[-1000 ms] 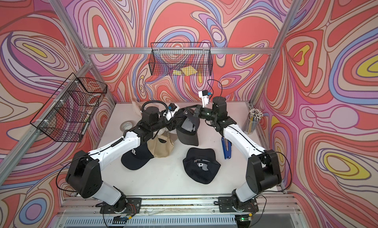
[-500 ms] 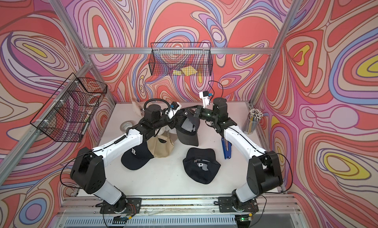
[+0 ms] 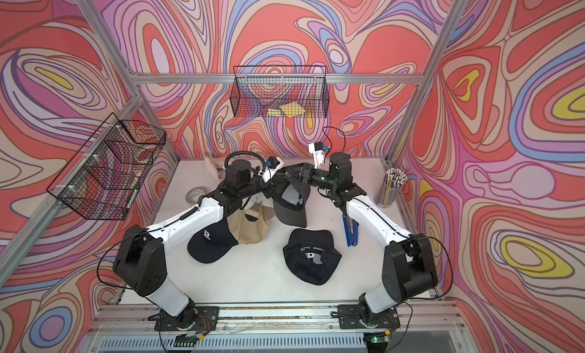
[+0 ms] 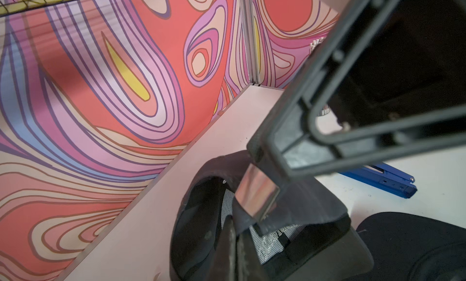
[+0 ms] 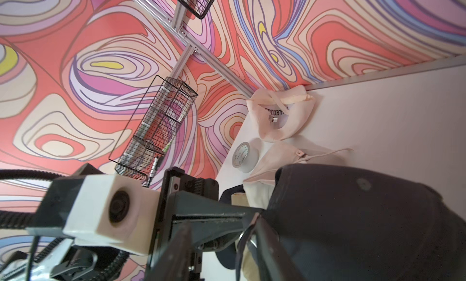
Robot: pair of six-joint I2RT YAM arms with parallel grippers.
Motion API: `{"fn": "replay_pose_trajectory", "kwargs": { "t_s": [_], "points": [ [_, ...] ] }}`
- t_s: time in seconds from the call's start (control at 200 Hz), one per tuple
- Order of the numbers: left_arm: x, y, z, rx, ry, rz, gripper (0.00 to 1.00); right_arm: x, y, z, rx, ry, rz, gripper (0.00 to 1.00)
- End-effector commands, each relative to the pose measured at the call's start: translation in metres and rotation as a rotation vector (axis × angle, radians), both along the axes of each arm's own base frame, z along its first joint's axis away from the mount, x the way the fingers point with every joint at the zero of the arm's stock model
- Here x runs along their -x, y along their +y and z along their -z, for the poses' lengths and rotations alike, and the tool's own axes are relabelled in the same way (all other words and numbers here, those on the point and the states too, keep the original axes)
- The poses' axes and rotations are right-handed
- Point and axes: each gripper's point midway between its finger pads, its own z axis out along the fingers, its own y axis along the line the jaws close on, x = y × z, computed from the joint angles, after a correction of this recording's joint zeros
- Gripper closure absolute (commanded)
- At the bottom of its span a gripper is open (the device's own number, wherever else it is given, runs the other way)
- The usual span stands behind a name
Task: Open the adjustable buckle of the baseball cap
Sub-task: Open the adjustable buckle on the baseball cap, then pull the adjustable strap on the baseball cap.
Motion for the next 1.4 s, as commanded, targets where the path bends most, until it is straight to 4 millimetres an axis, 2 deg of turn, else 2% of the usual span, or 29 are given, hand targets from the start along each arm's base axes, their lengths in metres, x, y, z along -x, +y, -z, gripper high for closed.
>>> {"fn": "replay_pose_trajectory", "kwargs": {
  "t_s": [0.0,0.055,0.165,0.23,0.28,0.381,0.491,0.626,0.776,1.002,1.072,1.172,1.237,1.397],
  "points": [
    [0.0,-0.009,-0.012,0.052,0.014,0.025,1.0,0.002,-0.01,-0.015,0.087,-0.1,0.053,0.31],
    [-0.002,-0.007,-0.011,0.067,0.04,0.004,1.0,0.002,-0.019,-0.014,0.139,-0.122,0.1,0.21],
    [-0.005,-0.005,-0.011,0.103,0.088,-0.032,1.0,0.0,-0.043,-0.008,0.263,-0.16,0.225,0.2],
    [-0.006,-0.006,-0.012,0.119,0.115,-0.04,1.0,0.004,-0.054,-0.005,0.325,-0.193,0.266,0.24],
    [-0.007,-0.007,-0.013,0.128,0.136,-0.046,1.0,0.007,-0.06,-0.002,0.369,-0.222,0.28,0.3],
    [-0.009,-0.007,-0.014,0.145,0.178,-0.064,1.0,0.013,-0.069,0.002,0.442,-0.318,0.301,0.4],
    [-0.011,-0.003,-0.014,0.159,0.209,-0.101,1.0,0.022,-0.074,0.002,0.512,-0.459,0.297,0.45],
    [-0.009,0.0,-0.014,0.167,0.252,-0.126,1.0,0.029,-0.068,0.004,0.597,-0.617,0.26,0.44],
    [-0.005,0.001,-0.011,0.165,0.289,-0.132,1.0,0.032,-0.052,0.01,0.681,-0.739,0.213,0.42],
    [0.002,0.002,-0.013,0.159,0.305,-0.136,1.0,0.025,-0.032,0.011,0.707,-0.829,0.2,0.29],
    [0.004,0.002,-0.015,0.157,0.311,-0.135,1.0,0.023,-0.024,0.014,0.72,-0.848,0.175,0.29],
    [0.007,0.004,-0.019,0.162,0.309,-0.133,1.0,0.02,-0.014,0.02,0.742,-0.86,0.133,0.36],
    [0.008,0.005,-0.02,0.165,0.308,-0.132,1.0,0.017,-0.011,0.024,0.755,-0.853,0.118,0.4],
    [0.012,0.003,-0.02,0.17,0.321,-0.114,1.0,0.015,-0.005,0.028,0.763,-0.869,0.114,0.43]
  ]
}}
